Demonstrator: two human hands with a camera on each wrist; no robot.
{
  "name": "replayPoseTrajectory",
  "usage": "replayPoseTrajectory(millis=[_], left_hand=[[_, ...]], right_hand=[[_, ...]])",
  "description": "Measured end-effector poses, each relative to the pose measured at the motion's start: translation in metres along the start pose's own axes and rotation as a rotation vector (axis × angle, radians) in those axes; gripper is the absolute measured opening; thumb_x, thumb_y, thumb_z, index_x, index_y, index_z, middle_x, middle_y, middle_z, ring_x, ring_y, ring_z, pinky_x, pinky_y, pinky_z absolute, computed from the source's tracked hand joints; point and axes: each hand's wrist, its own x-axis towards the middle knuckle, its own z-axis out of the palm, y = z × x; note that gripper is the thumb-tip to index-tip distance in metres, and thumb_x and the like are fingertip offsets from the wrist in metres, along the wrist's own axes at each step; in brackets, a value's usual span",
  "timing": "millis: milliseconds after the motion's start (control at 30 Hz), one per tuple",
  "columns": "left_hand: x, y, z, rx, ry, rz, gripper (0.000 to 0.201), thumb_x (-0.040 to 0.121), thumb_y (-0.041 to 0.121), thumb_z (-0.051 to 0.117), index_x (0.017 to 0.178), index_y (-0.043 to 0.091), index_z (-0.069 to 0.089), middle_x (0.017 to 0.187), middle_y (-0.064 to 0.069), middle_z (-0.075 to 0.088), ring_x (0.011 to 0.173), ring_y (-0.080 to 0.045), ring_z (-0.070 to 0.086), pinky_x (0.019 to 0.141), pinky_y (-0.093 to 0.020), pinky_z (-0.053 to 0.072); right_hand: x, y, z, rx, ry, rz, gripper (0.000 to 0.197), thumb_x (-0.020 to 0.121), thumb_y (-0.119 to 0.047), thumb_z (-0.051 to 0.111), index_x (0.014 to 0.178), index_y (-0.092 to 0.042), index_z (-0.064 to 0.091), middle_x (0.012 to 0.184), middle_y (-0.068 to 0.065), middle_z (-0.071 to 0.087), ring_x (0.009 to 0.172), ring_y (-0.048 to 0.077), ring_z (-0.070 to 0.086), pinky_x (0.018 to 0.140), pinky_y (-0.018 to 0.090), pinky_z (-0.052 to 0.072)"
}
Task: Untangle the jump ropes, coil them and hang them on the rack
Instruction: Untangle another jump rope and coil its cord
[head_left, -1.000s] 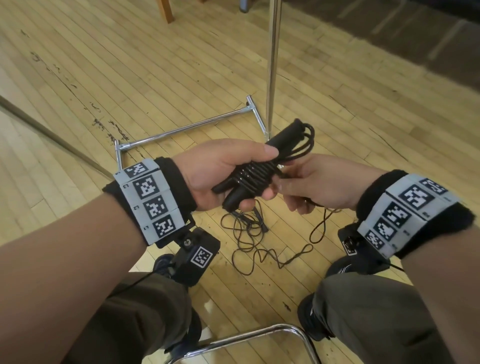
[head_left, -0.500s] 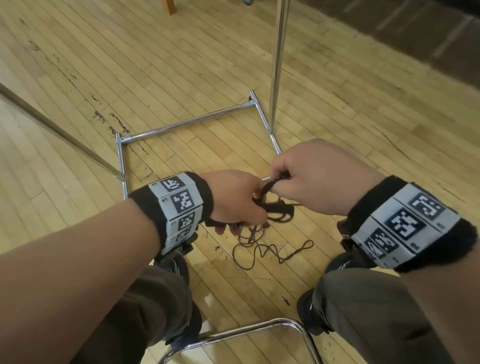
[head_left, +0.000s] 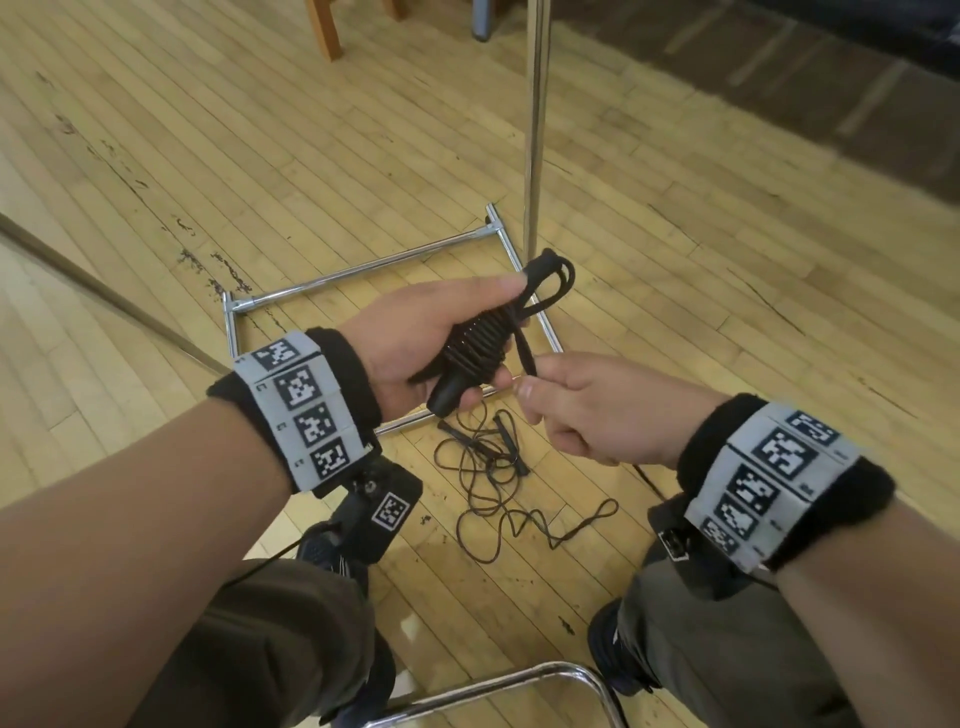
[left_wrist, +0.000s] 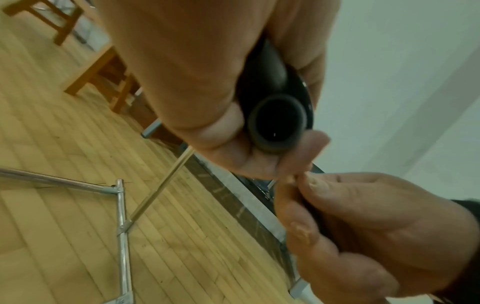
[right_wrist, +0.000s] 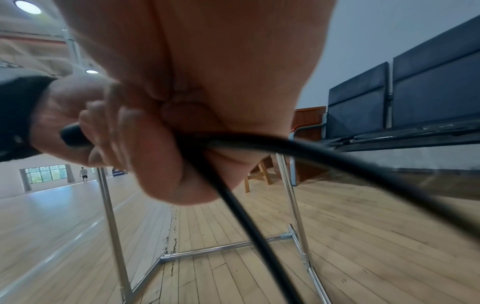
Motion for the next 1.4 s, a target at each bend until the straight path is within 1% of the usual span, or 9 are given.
replayPoseTrajectory(millis=[133,267,367,433,700,833,933,1133,1400], left_hand=[[0.003,-0.002,0.009,-0.001,0.007,0.078,0.054,0.085,0.043,0.080,0.117,0.003,0.064,0.083,-0.013,0.067,0.067,-0.029,0.069,0.047,-0.030,0.053],[-0.004,-0.001,0.013,0.048,-0.295,0.043,0.026,0.092,0.033,0.078,0.106,0.016,0.066,0.087,-0.020,0.074,0.062,-0.028,0.072,0.044,-0.029,0.056],[-0.009,-0.005,0.019,0.309,-0.431,-0.069,0.052,0.082,0.038,0.084,0.115,0.020,0.048,0.090,-0.021,0.078,0.061,-0.029,0.074,0.046,-0.030,0.056],[-0.011,-0.010,0.026,0.588,-0.455,-0.141,0.061,0.080,0.043,0.088,0.116,0.026,0.042,0.093,-0.016,0.080,0.063,-0.028,0.076,0.047,-0.029,0.057],[-0.002,-0.039,0.037,1.213,-0.124,-0.138,0.058,0.085,0.046,0.082,0.125,0.025,0.044,0.081,0.000,0.077,0.050,-0.008,0.067,0.048,-0.022,0.054],[0.013,-0.026,0.014,1.009,0.138,-0.073,0.015,0.099,0.028,0.066,0.111,0.020,0.062,0.087,-0.007,0.076,0.057,-0.015,0.073,0.053,-0.028,0.060],[0.014,-0.007,-0.009,0.483,0.217,-0.019,0.013,0.100,0.014,0.069,0.112,0.009,0.064,0.095,-0.014,0.073,0.073,-0.025,0.075,0.057,-0.035,0.061],[-0.004,0.012,-0.013,0.044,-0.129,0.053,0.033,0.088,-0.005,0.072,0.117,0.002,0.058,0.079,-0.012,0.067,0.064,-0.020,0.068,0.048,-0.028,0.057],[-0.018,0.007,0.010,0.242,-0.379,0.054,0.044,0.082,0.033,0.081,0.109,0.009,0.056,0.081,-0.017,0.071,0.062,-0.028,0.067,0.044,-0.028,0.052]], right_hand=[[0.000,0.006,-0.007,-0.005,-0.023,-0.020,0.036,0.107,-0.045,0.045,0.095,-0.016,0.062,0.068,0.000,0.067,0.059,0.016,0.059,0.062,0.036,0.052],[-0.002,0.010,-0.015,-0.063,-0.032,0.003,0.038,0.105,-0.046,0.050,0.086,-0.020,0.068,0.082,-0.001,0.076,0.073,0.005,0.070,0.077,0.029,0.052],[-0.001,0.011,-0.019,-0.078,0.043,0.020,0.020,0.103,-0.030,0.058,0.089,-0.024,0.071,0.086,-0.003,0.073,0.068,0.003,0.069,0.064,0.025,0.054],[0.000,0.007,-0.022,-0.371,0.063,-0.039,0.013,0.099,-0.033,0.065,0.090,-0.029,0.073,0.087,-0.005,0.073,0.077,0.011,0.068,0.074,0.034,0.058],[-0.011,-0.025,-0.007,-0.902,0.273,-0.158,0.032,0.096,-0.050,0.052,0.070,-0.032,0.049,0.077,-0.011,0.058,0.087,0.011,0.050,0.099,0.040,0.028],[-0.021,-0.034,-0.002,-0.806,0.327,-0.193,0.036,0.104,-0.052,0.039,0.074,-0.032,0.046,0.062,-0.008,0.056,0.066,0.006,0.050,0.096,0.039,0.031],[-0.023,-0.028,-0.003,-0.660,0.241,-0.132,0.031,0.108,-0.045,0.036,0.080,-0.033,0.043,0.064,-0.005,0.053,0.061,0.008,0.046,0.068,0.024,0.036],[-0.014,-0.008,-0.009,-0.390,0.149,-0.105,0.028,0.108,-0.041,0.041,0.093,-0.022,0.056,0.074,-0.001,0.056,0.067,0.014,0.054,0.065,0.039,0.055],[0.000,0.005,-0.021,-0.295,0.145,-0.016,0.025,0.106,-0.029,0.050,0.084,-0.029,0.060,0.069,-0.008,0.064,0.060,0.003,0.057,0.062,0.024,0.046]])
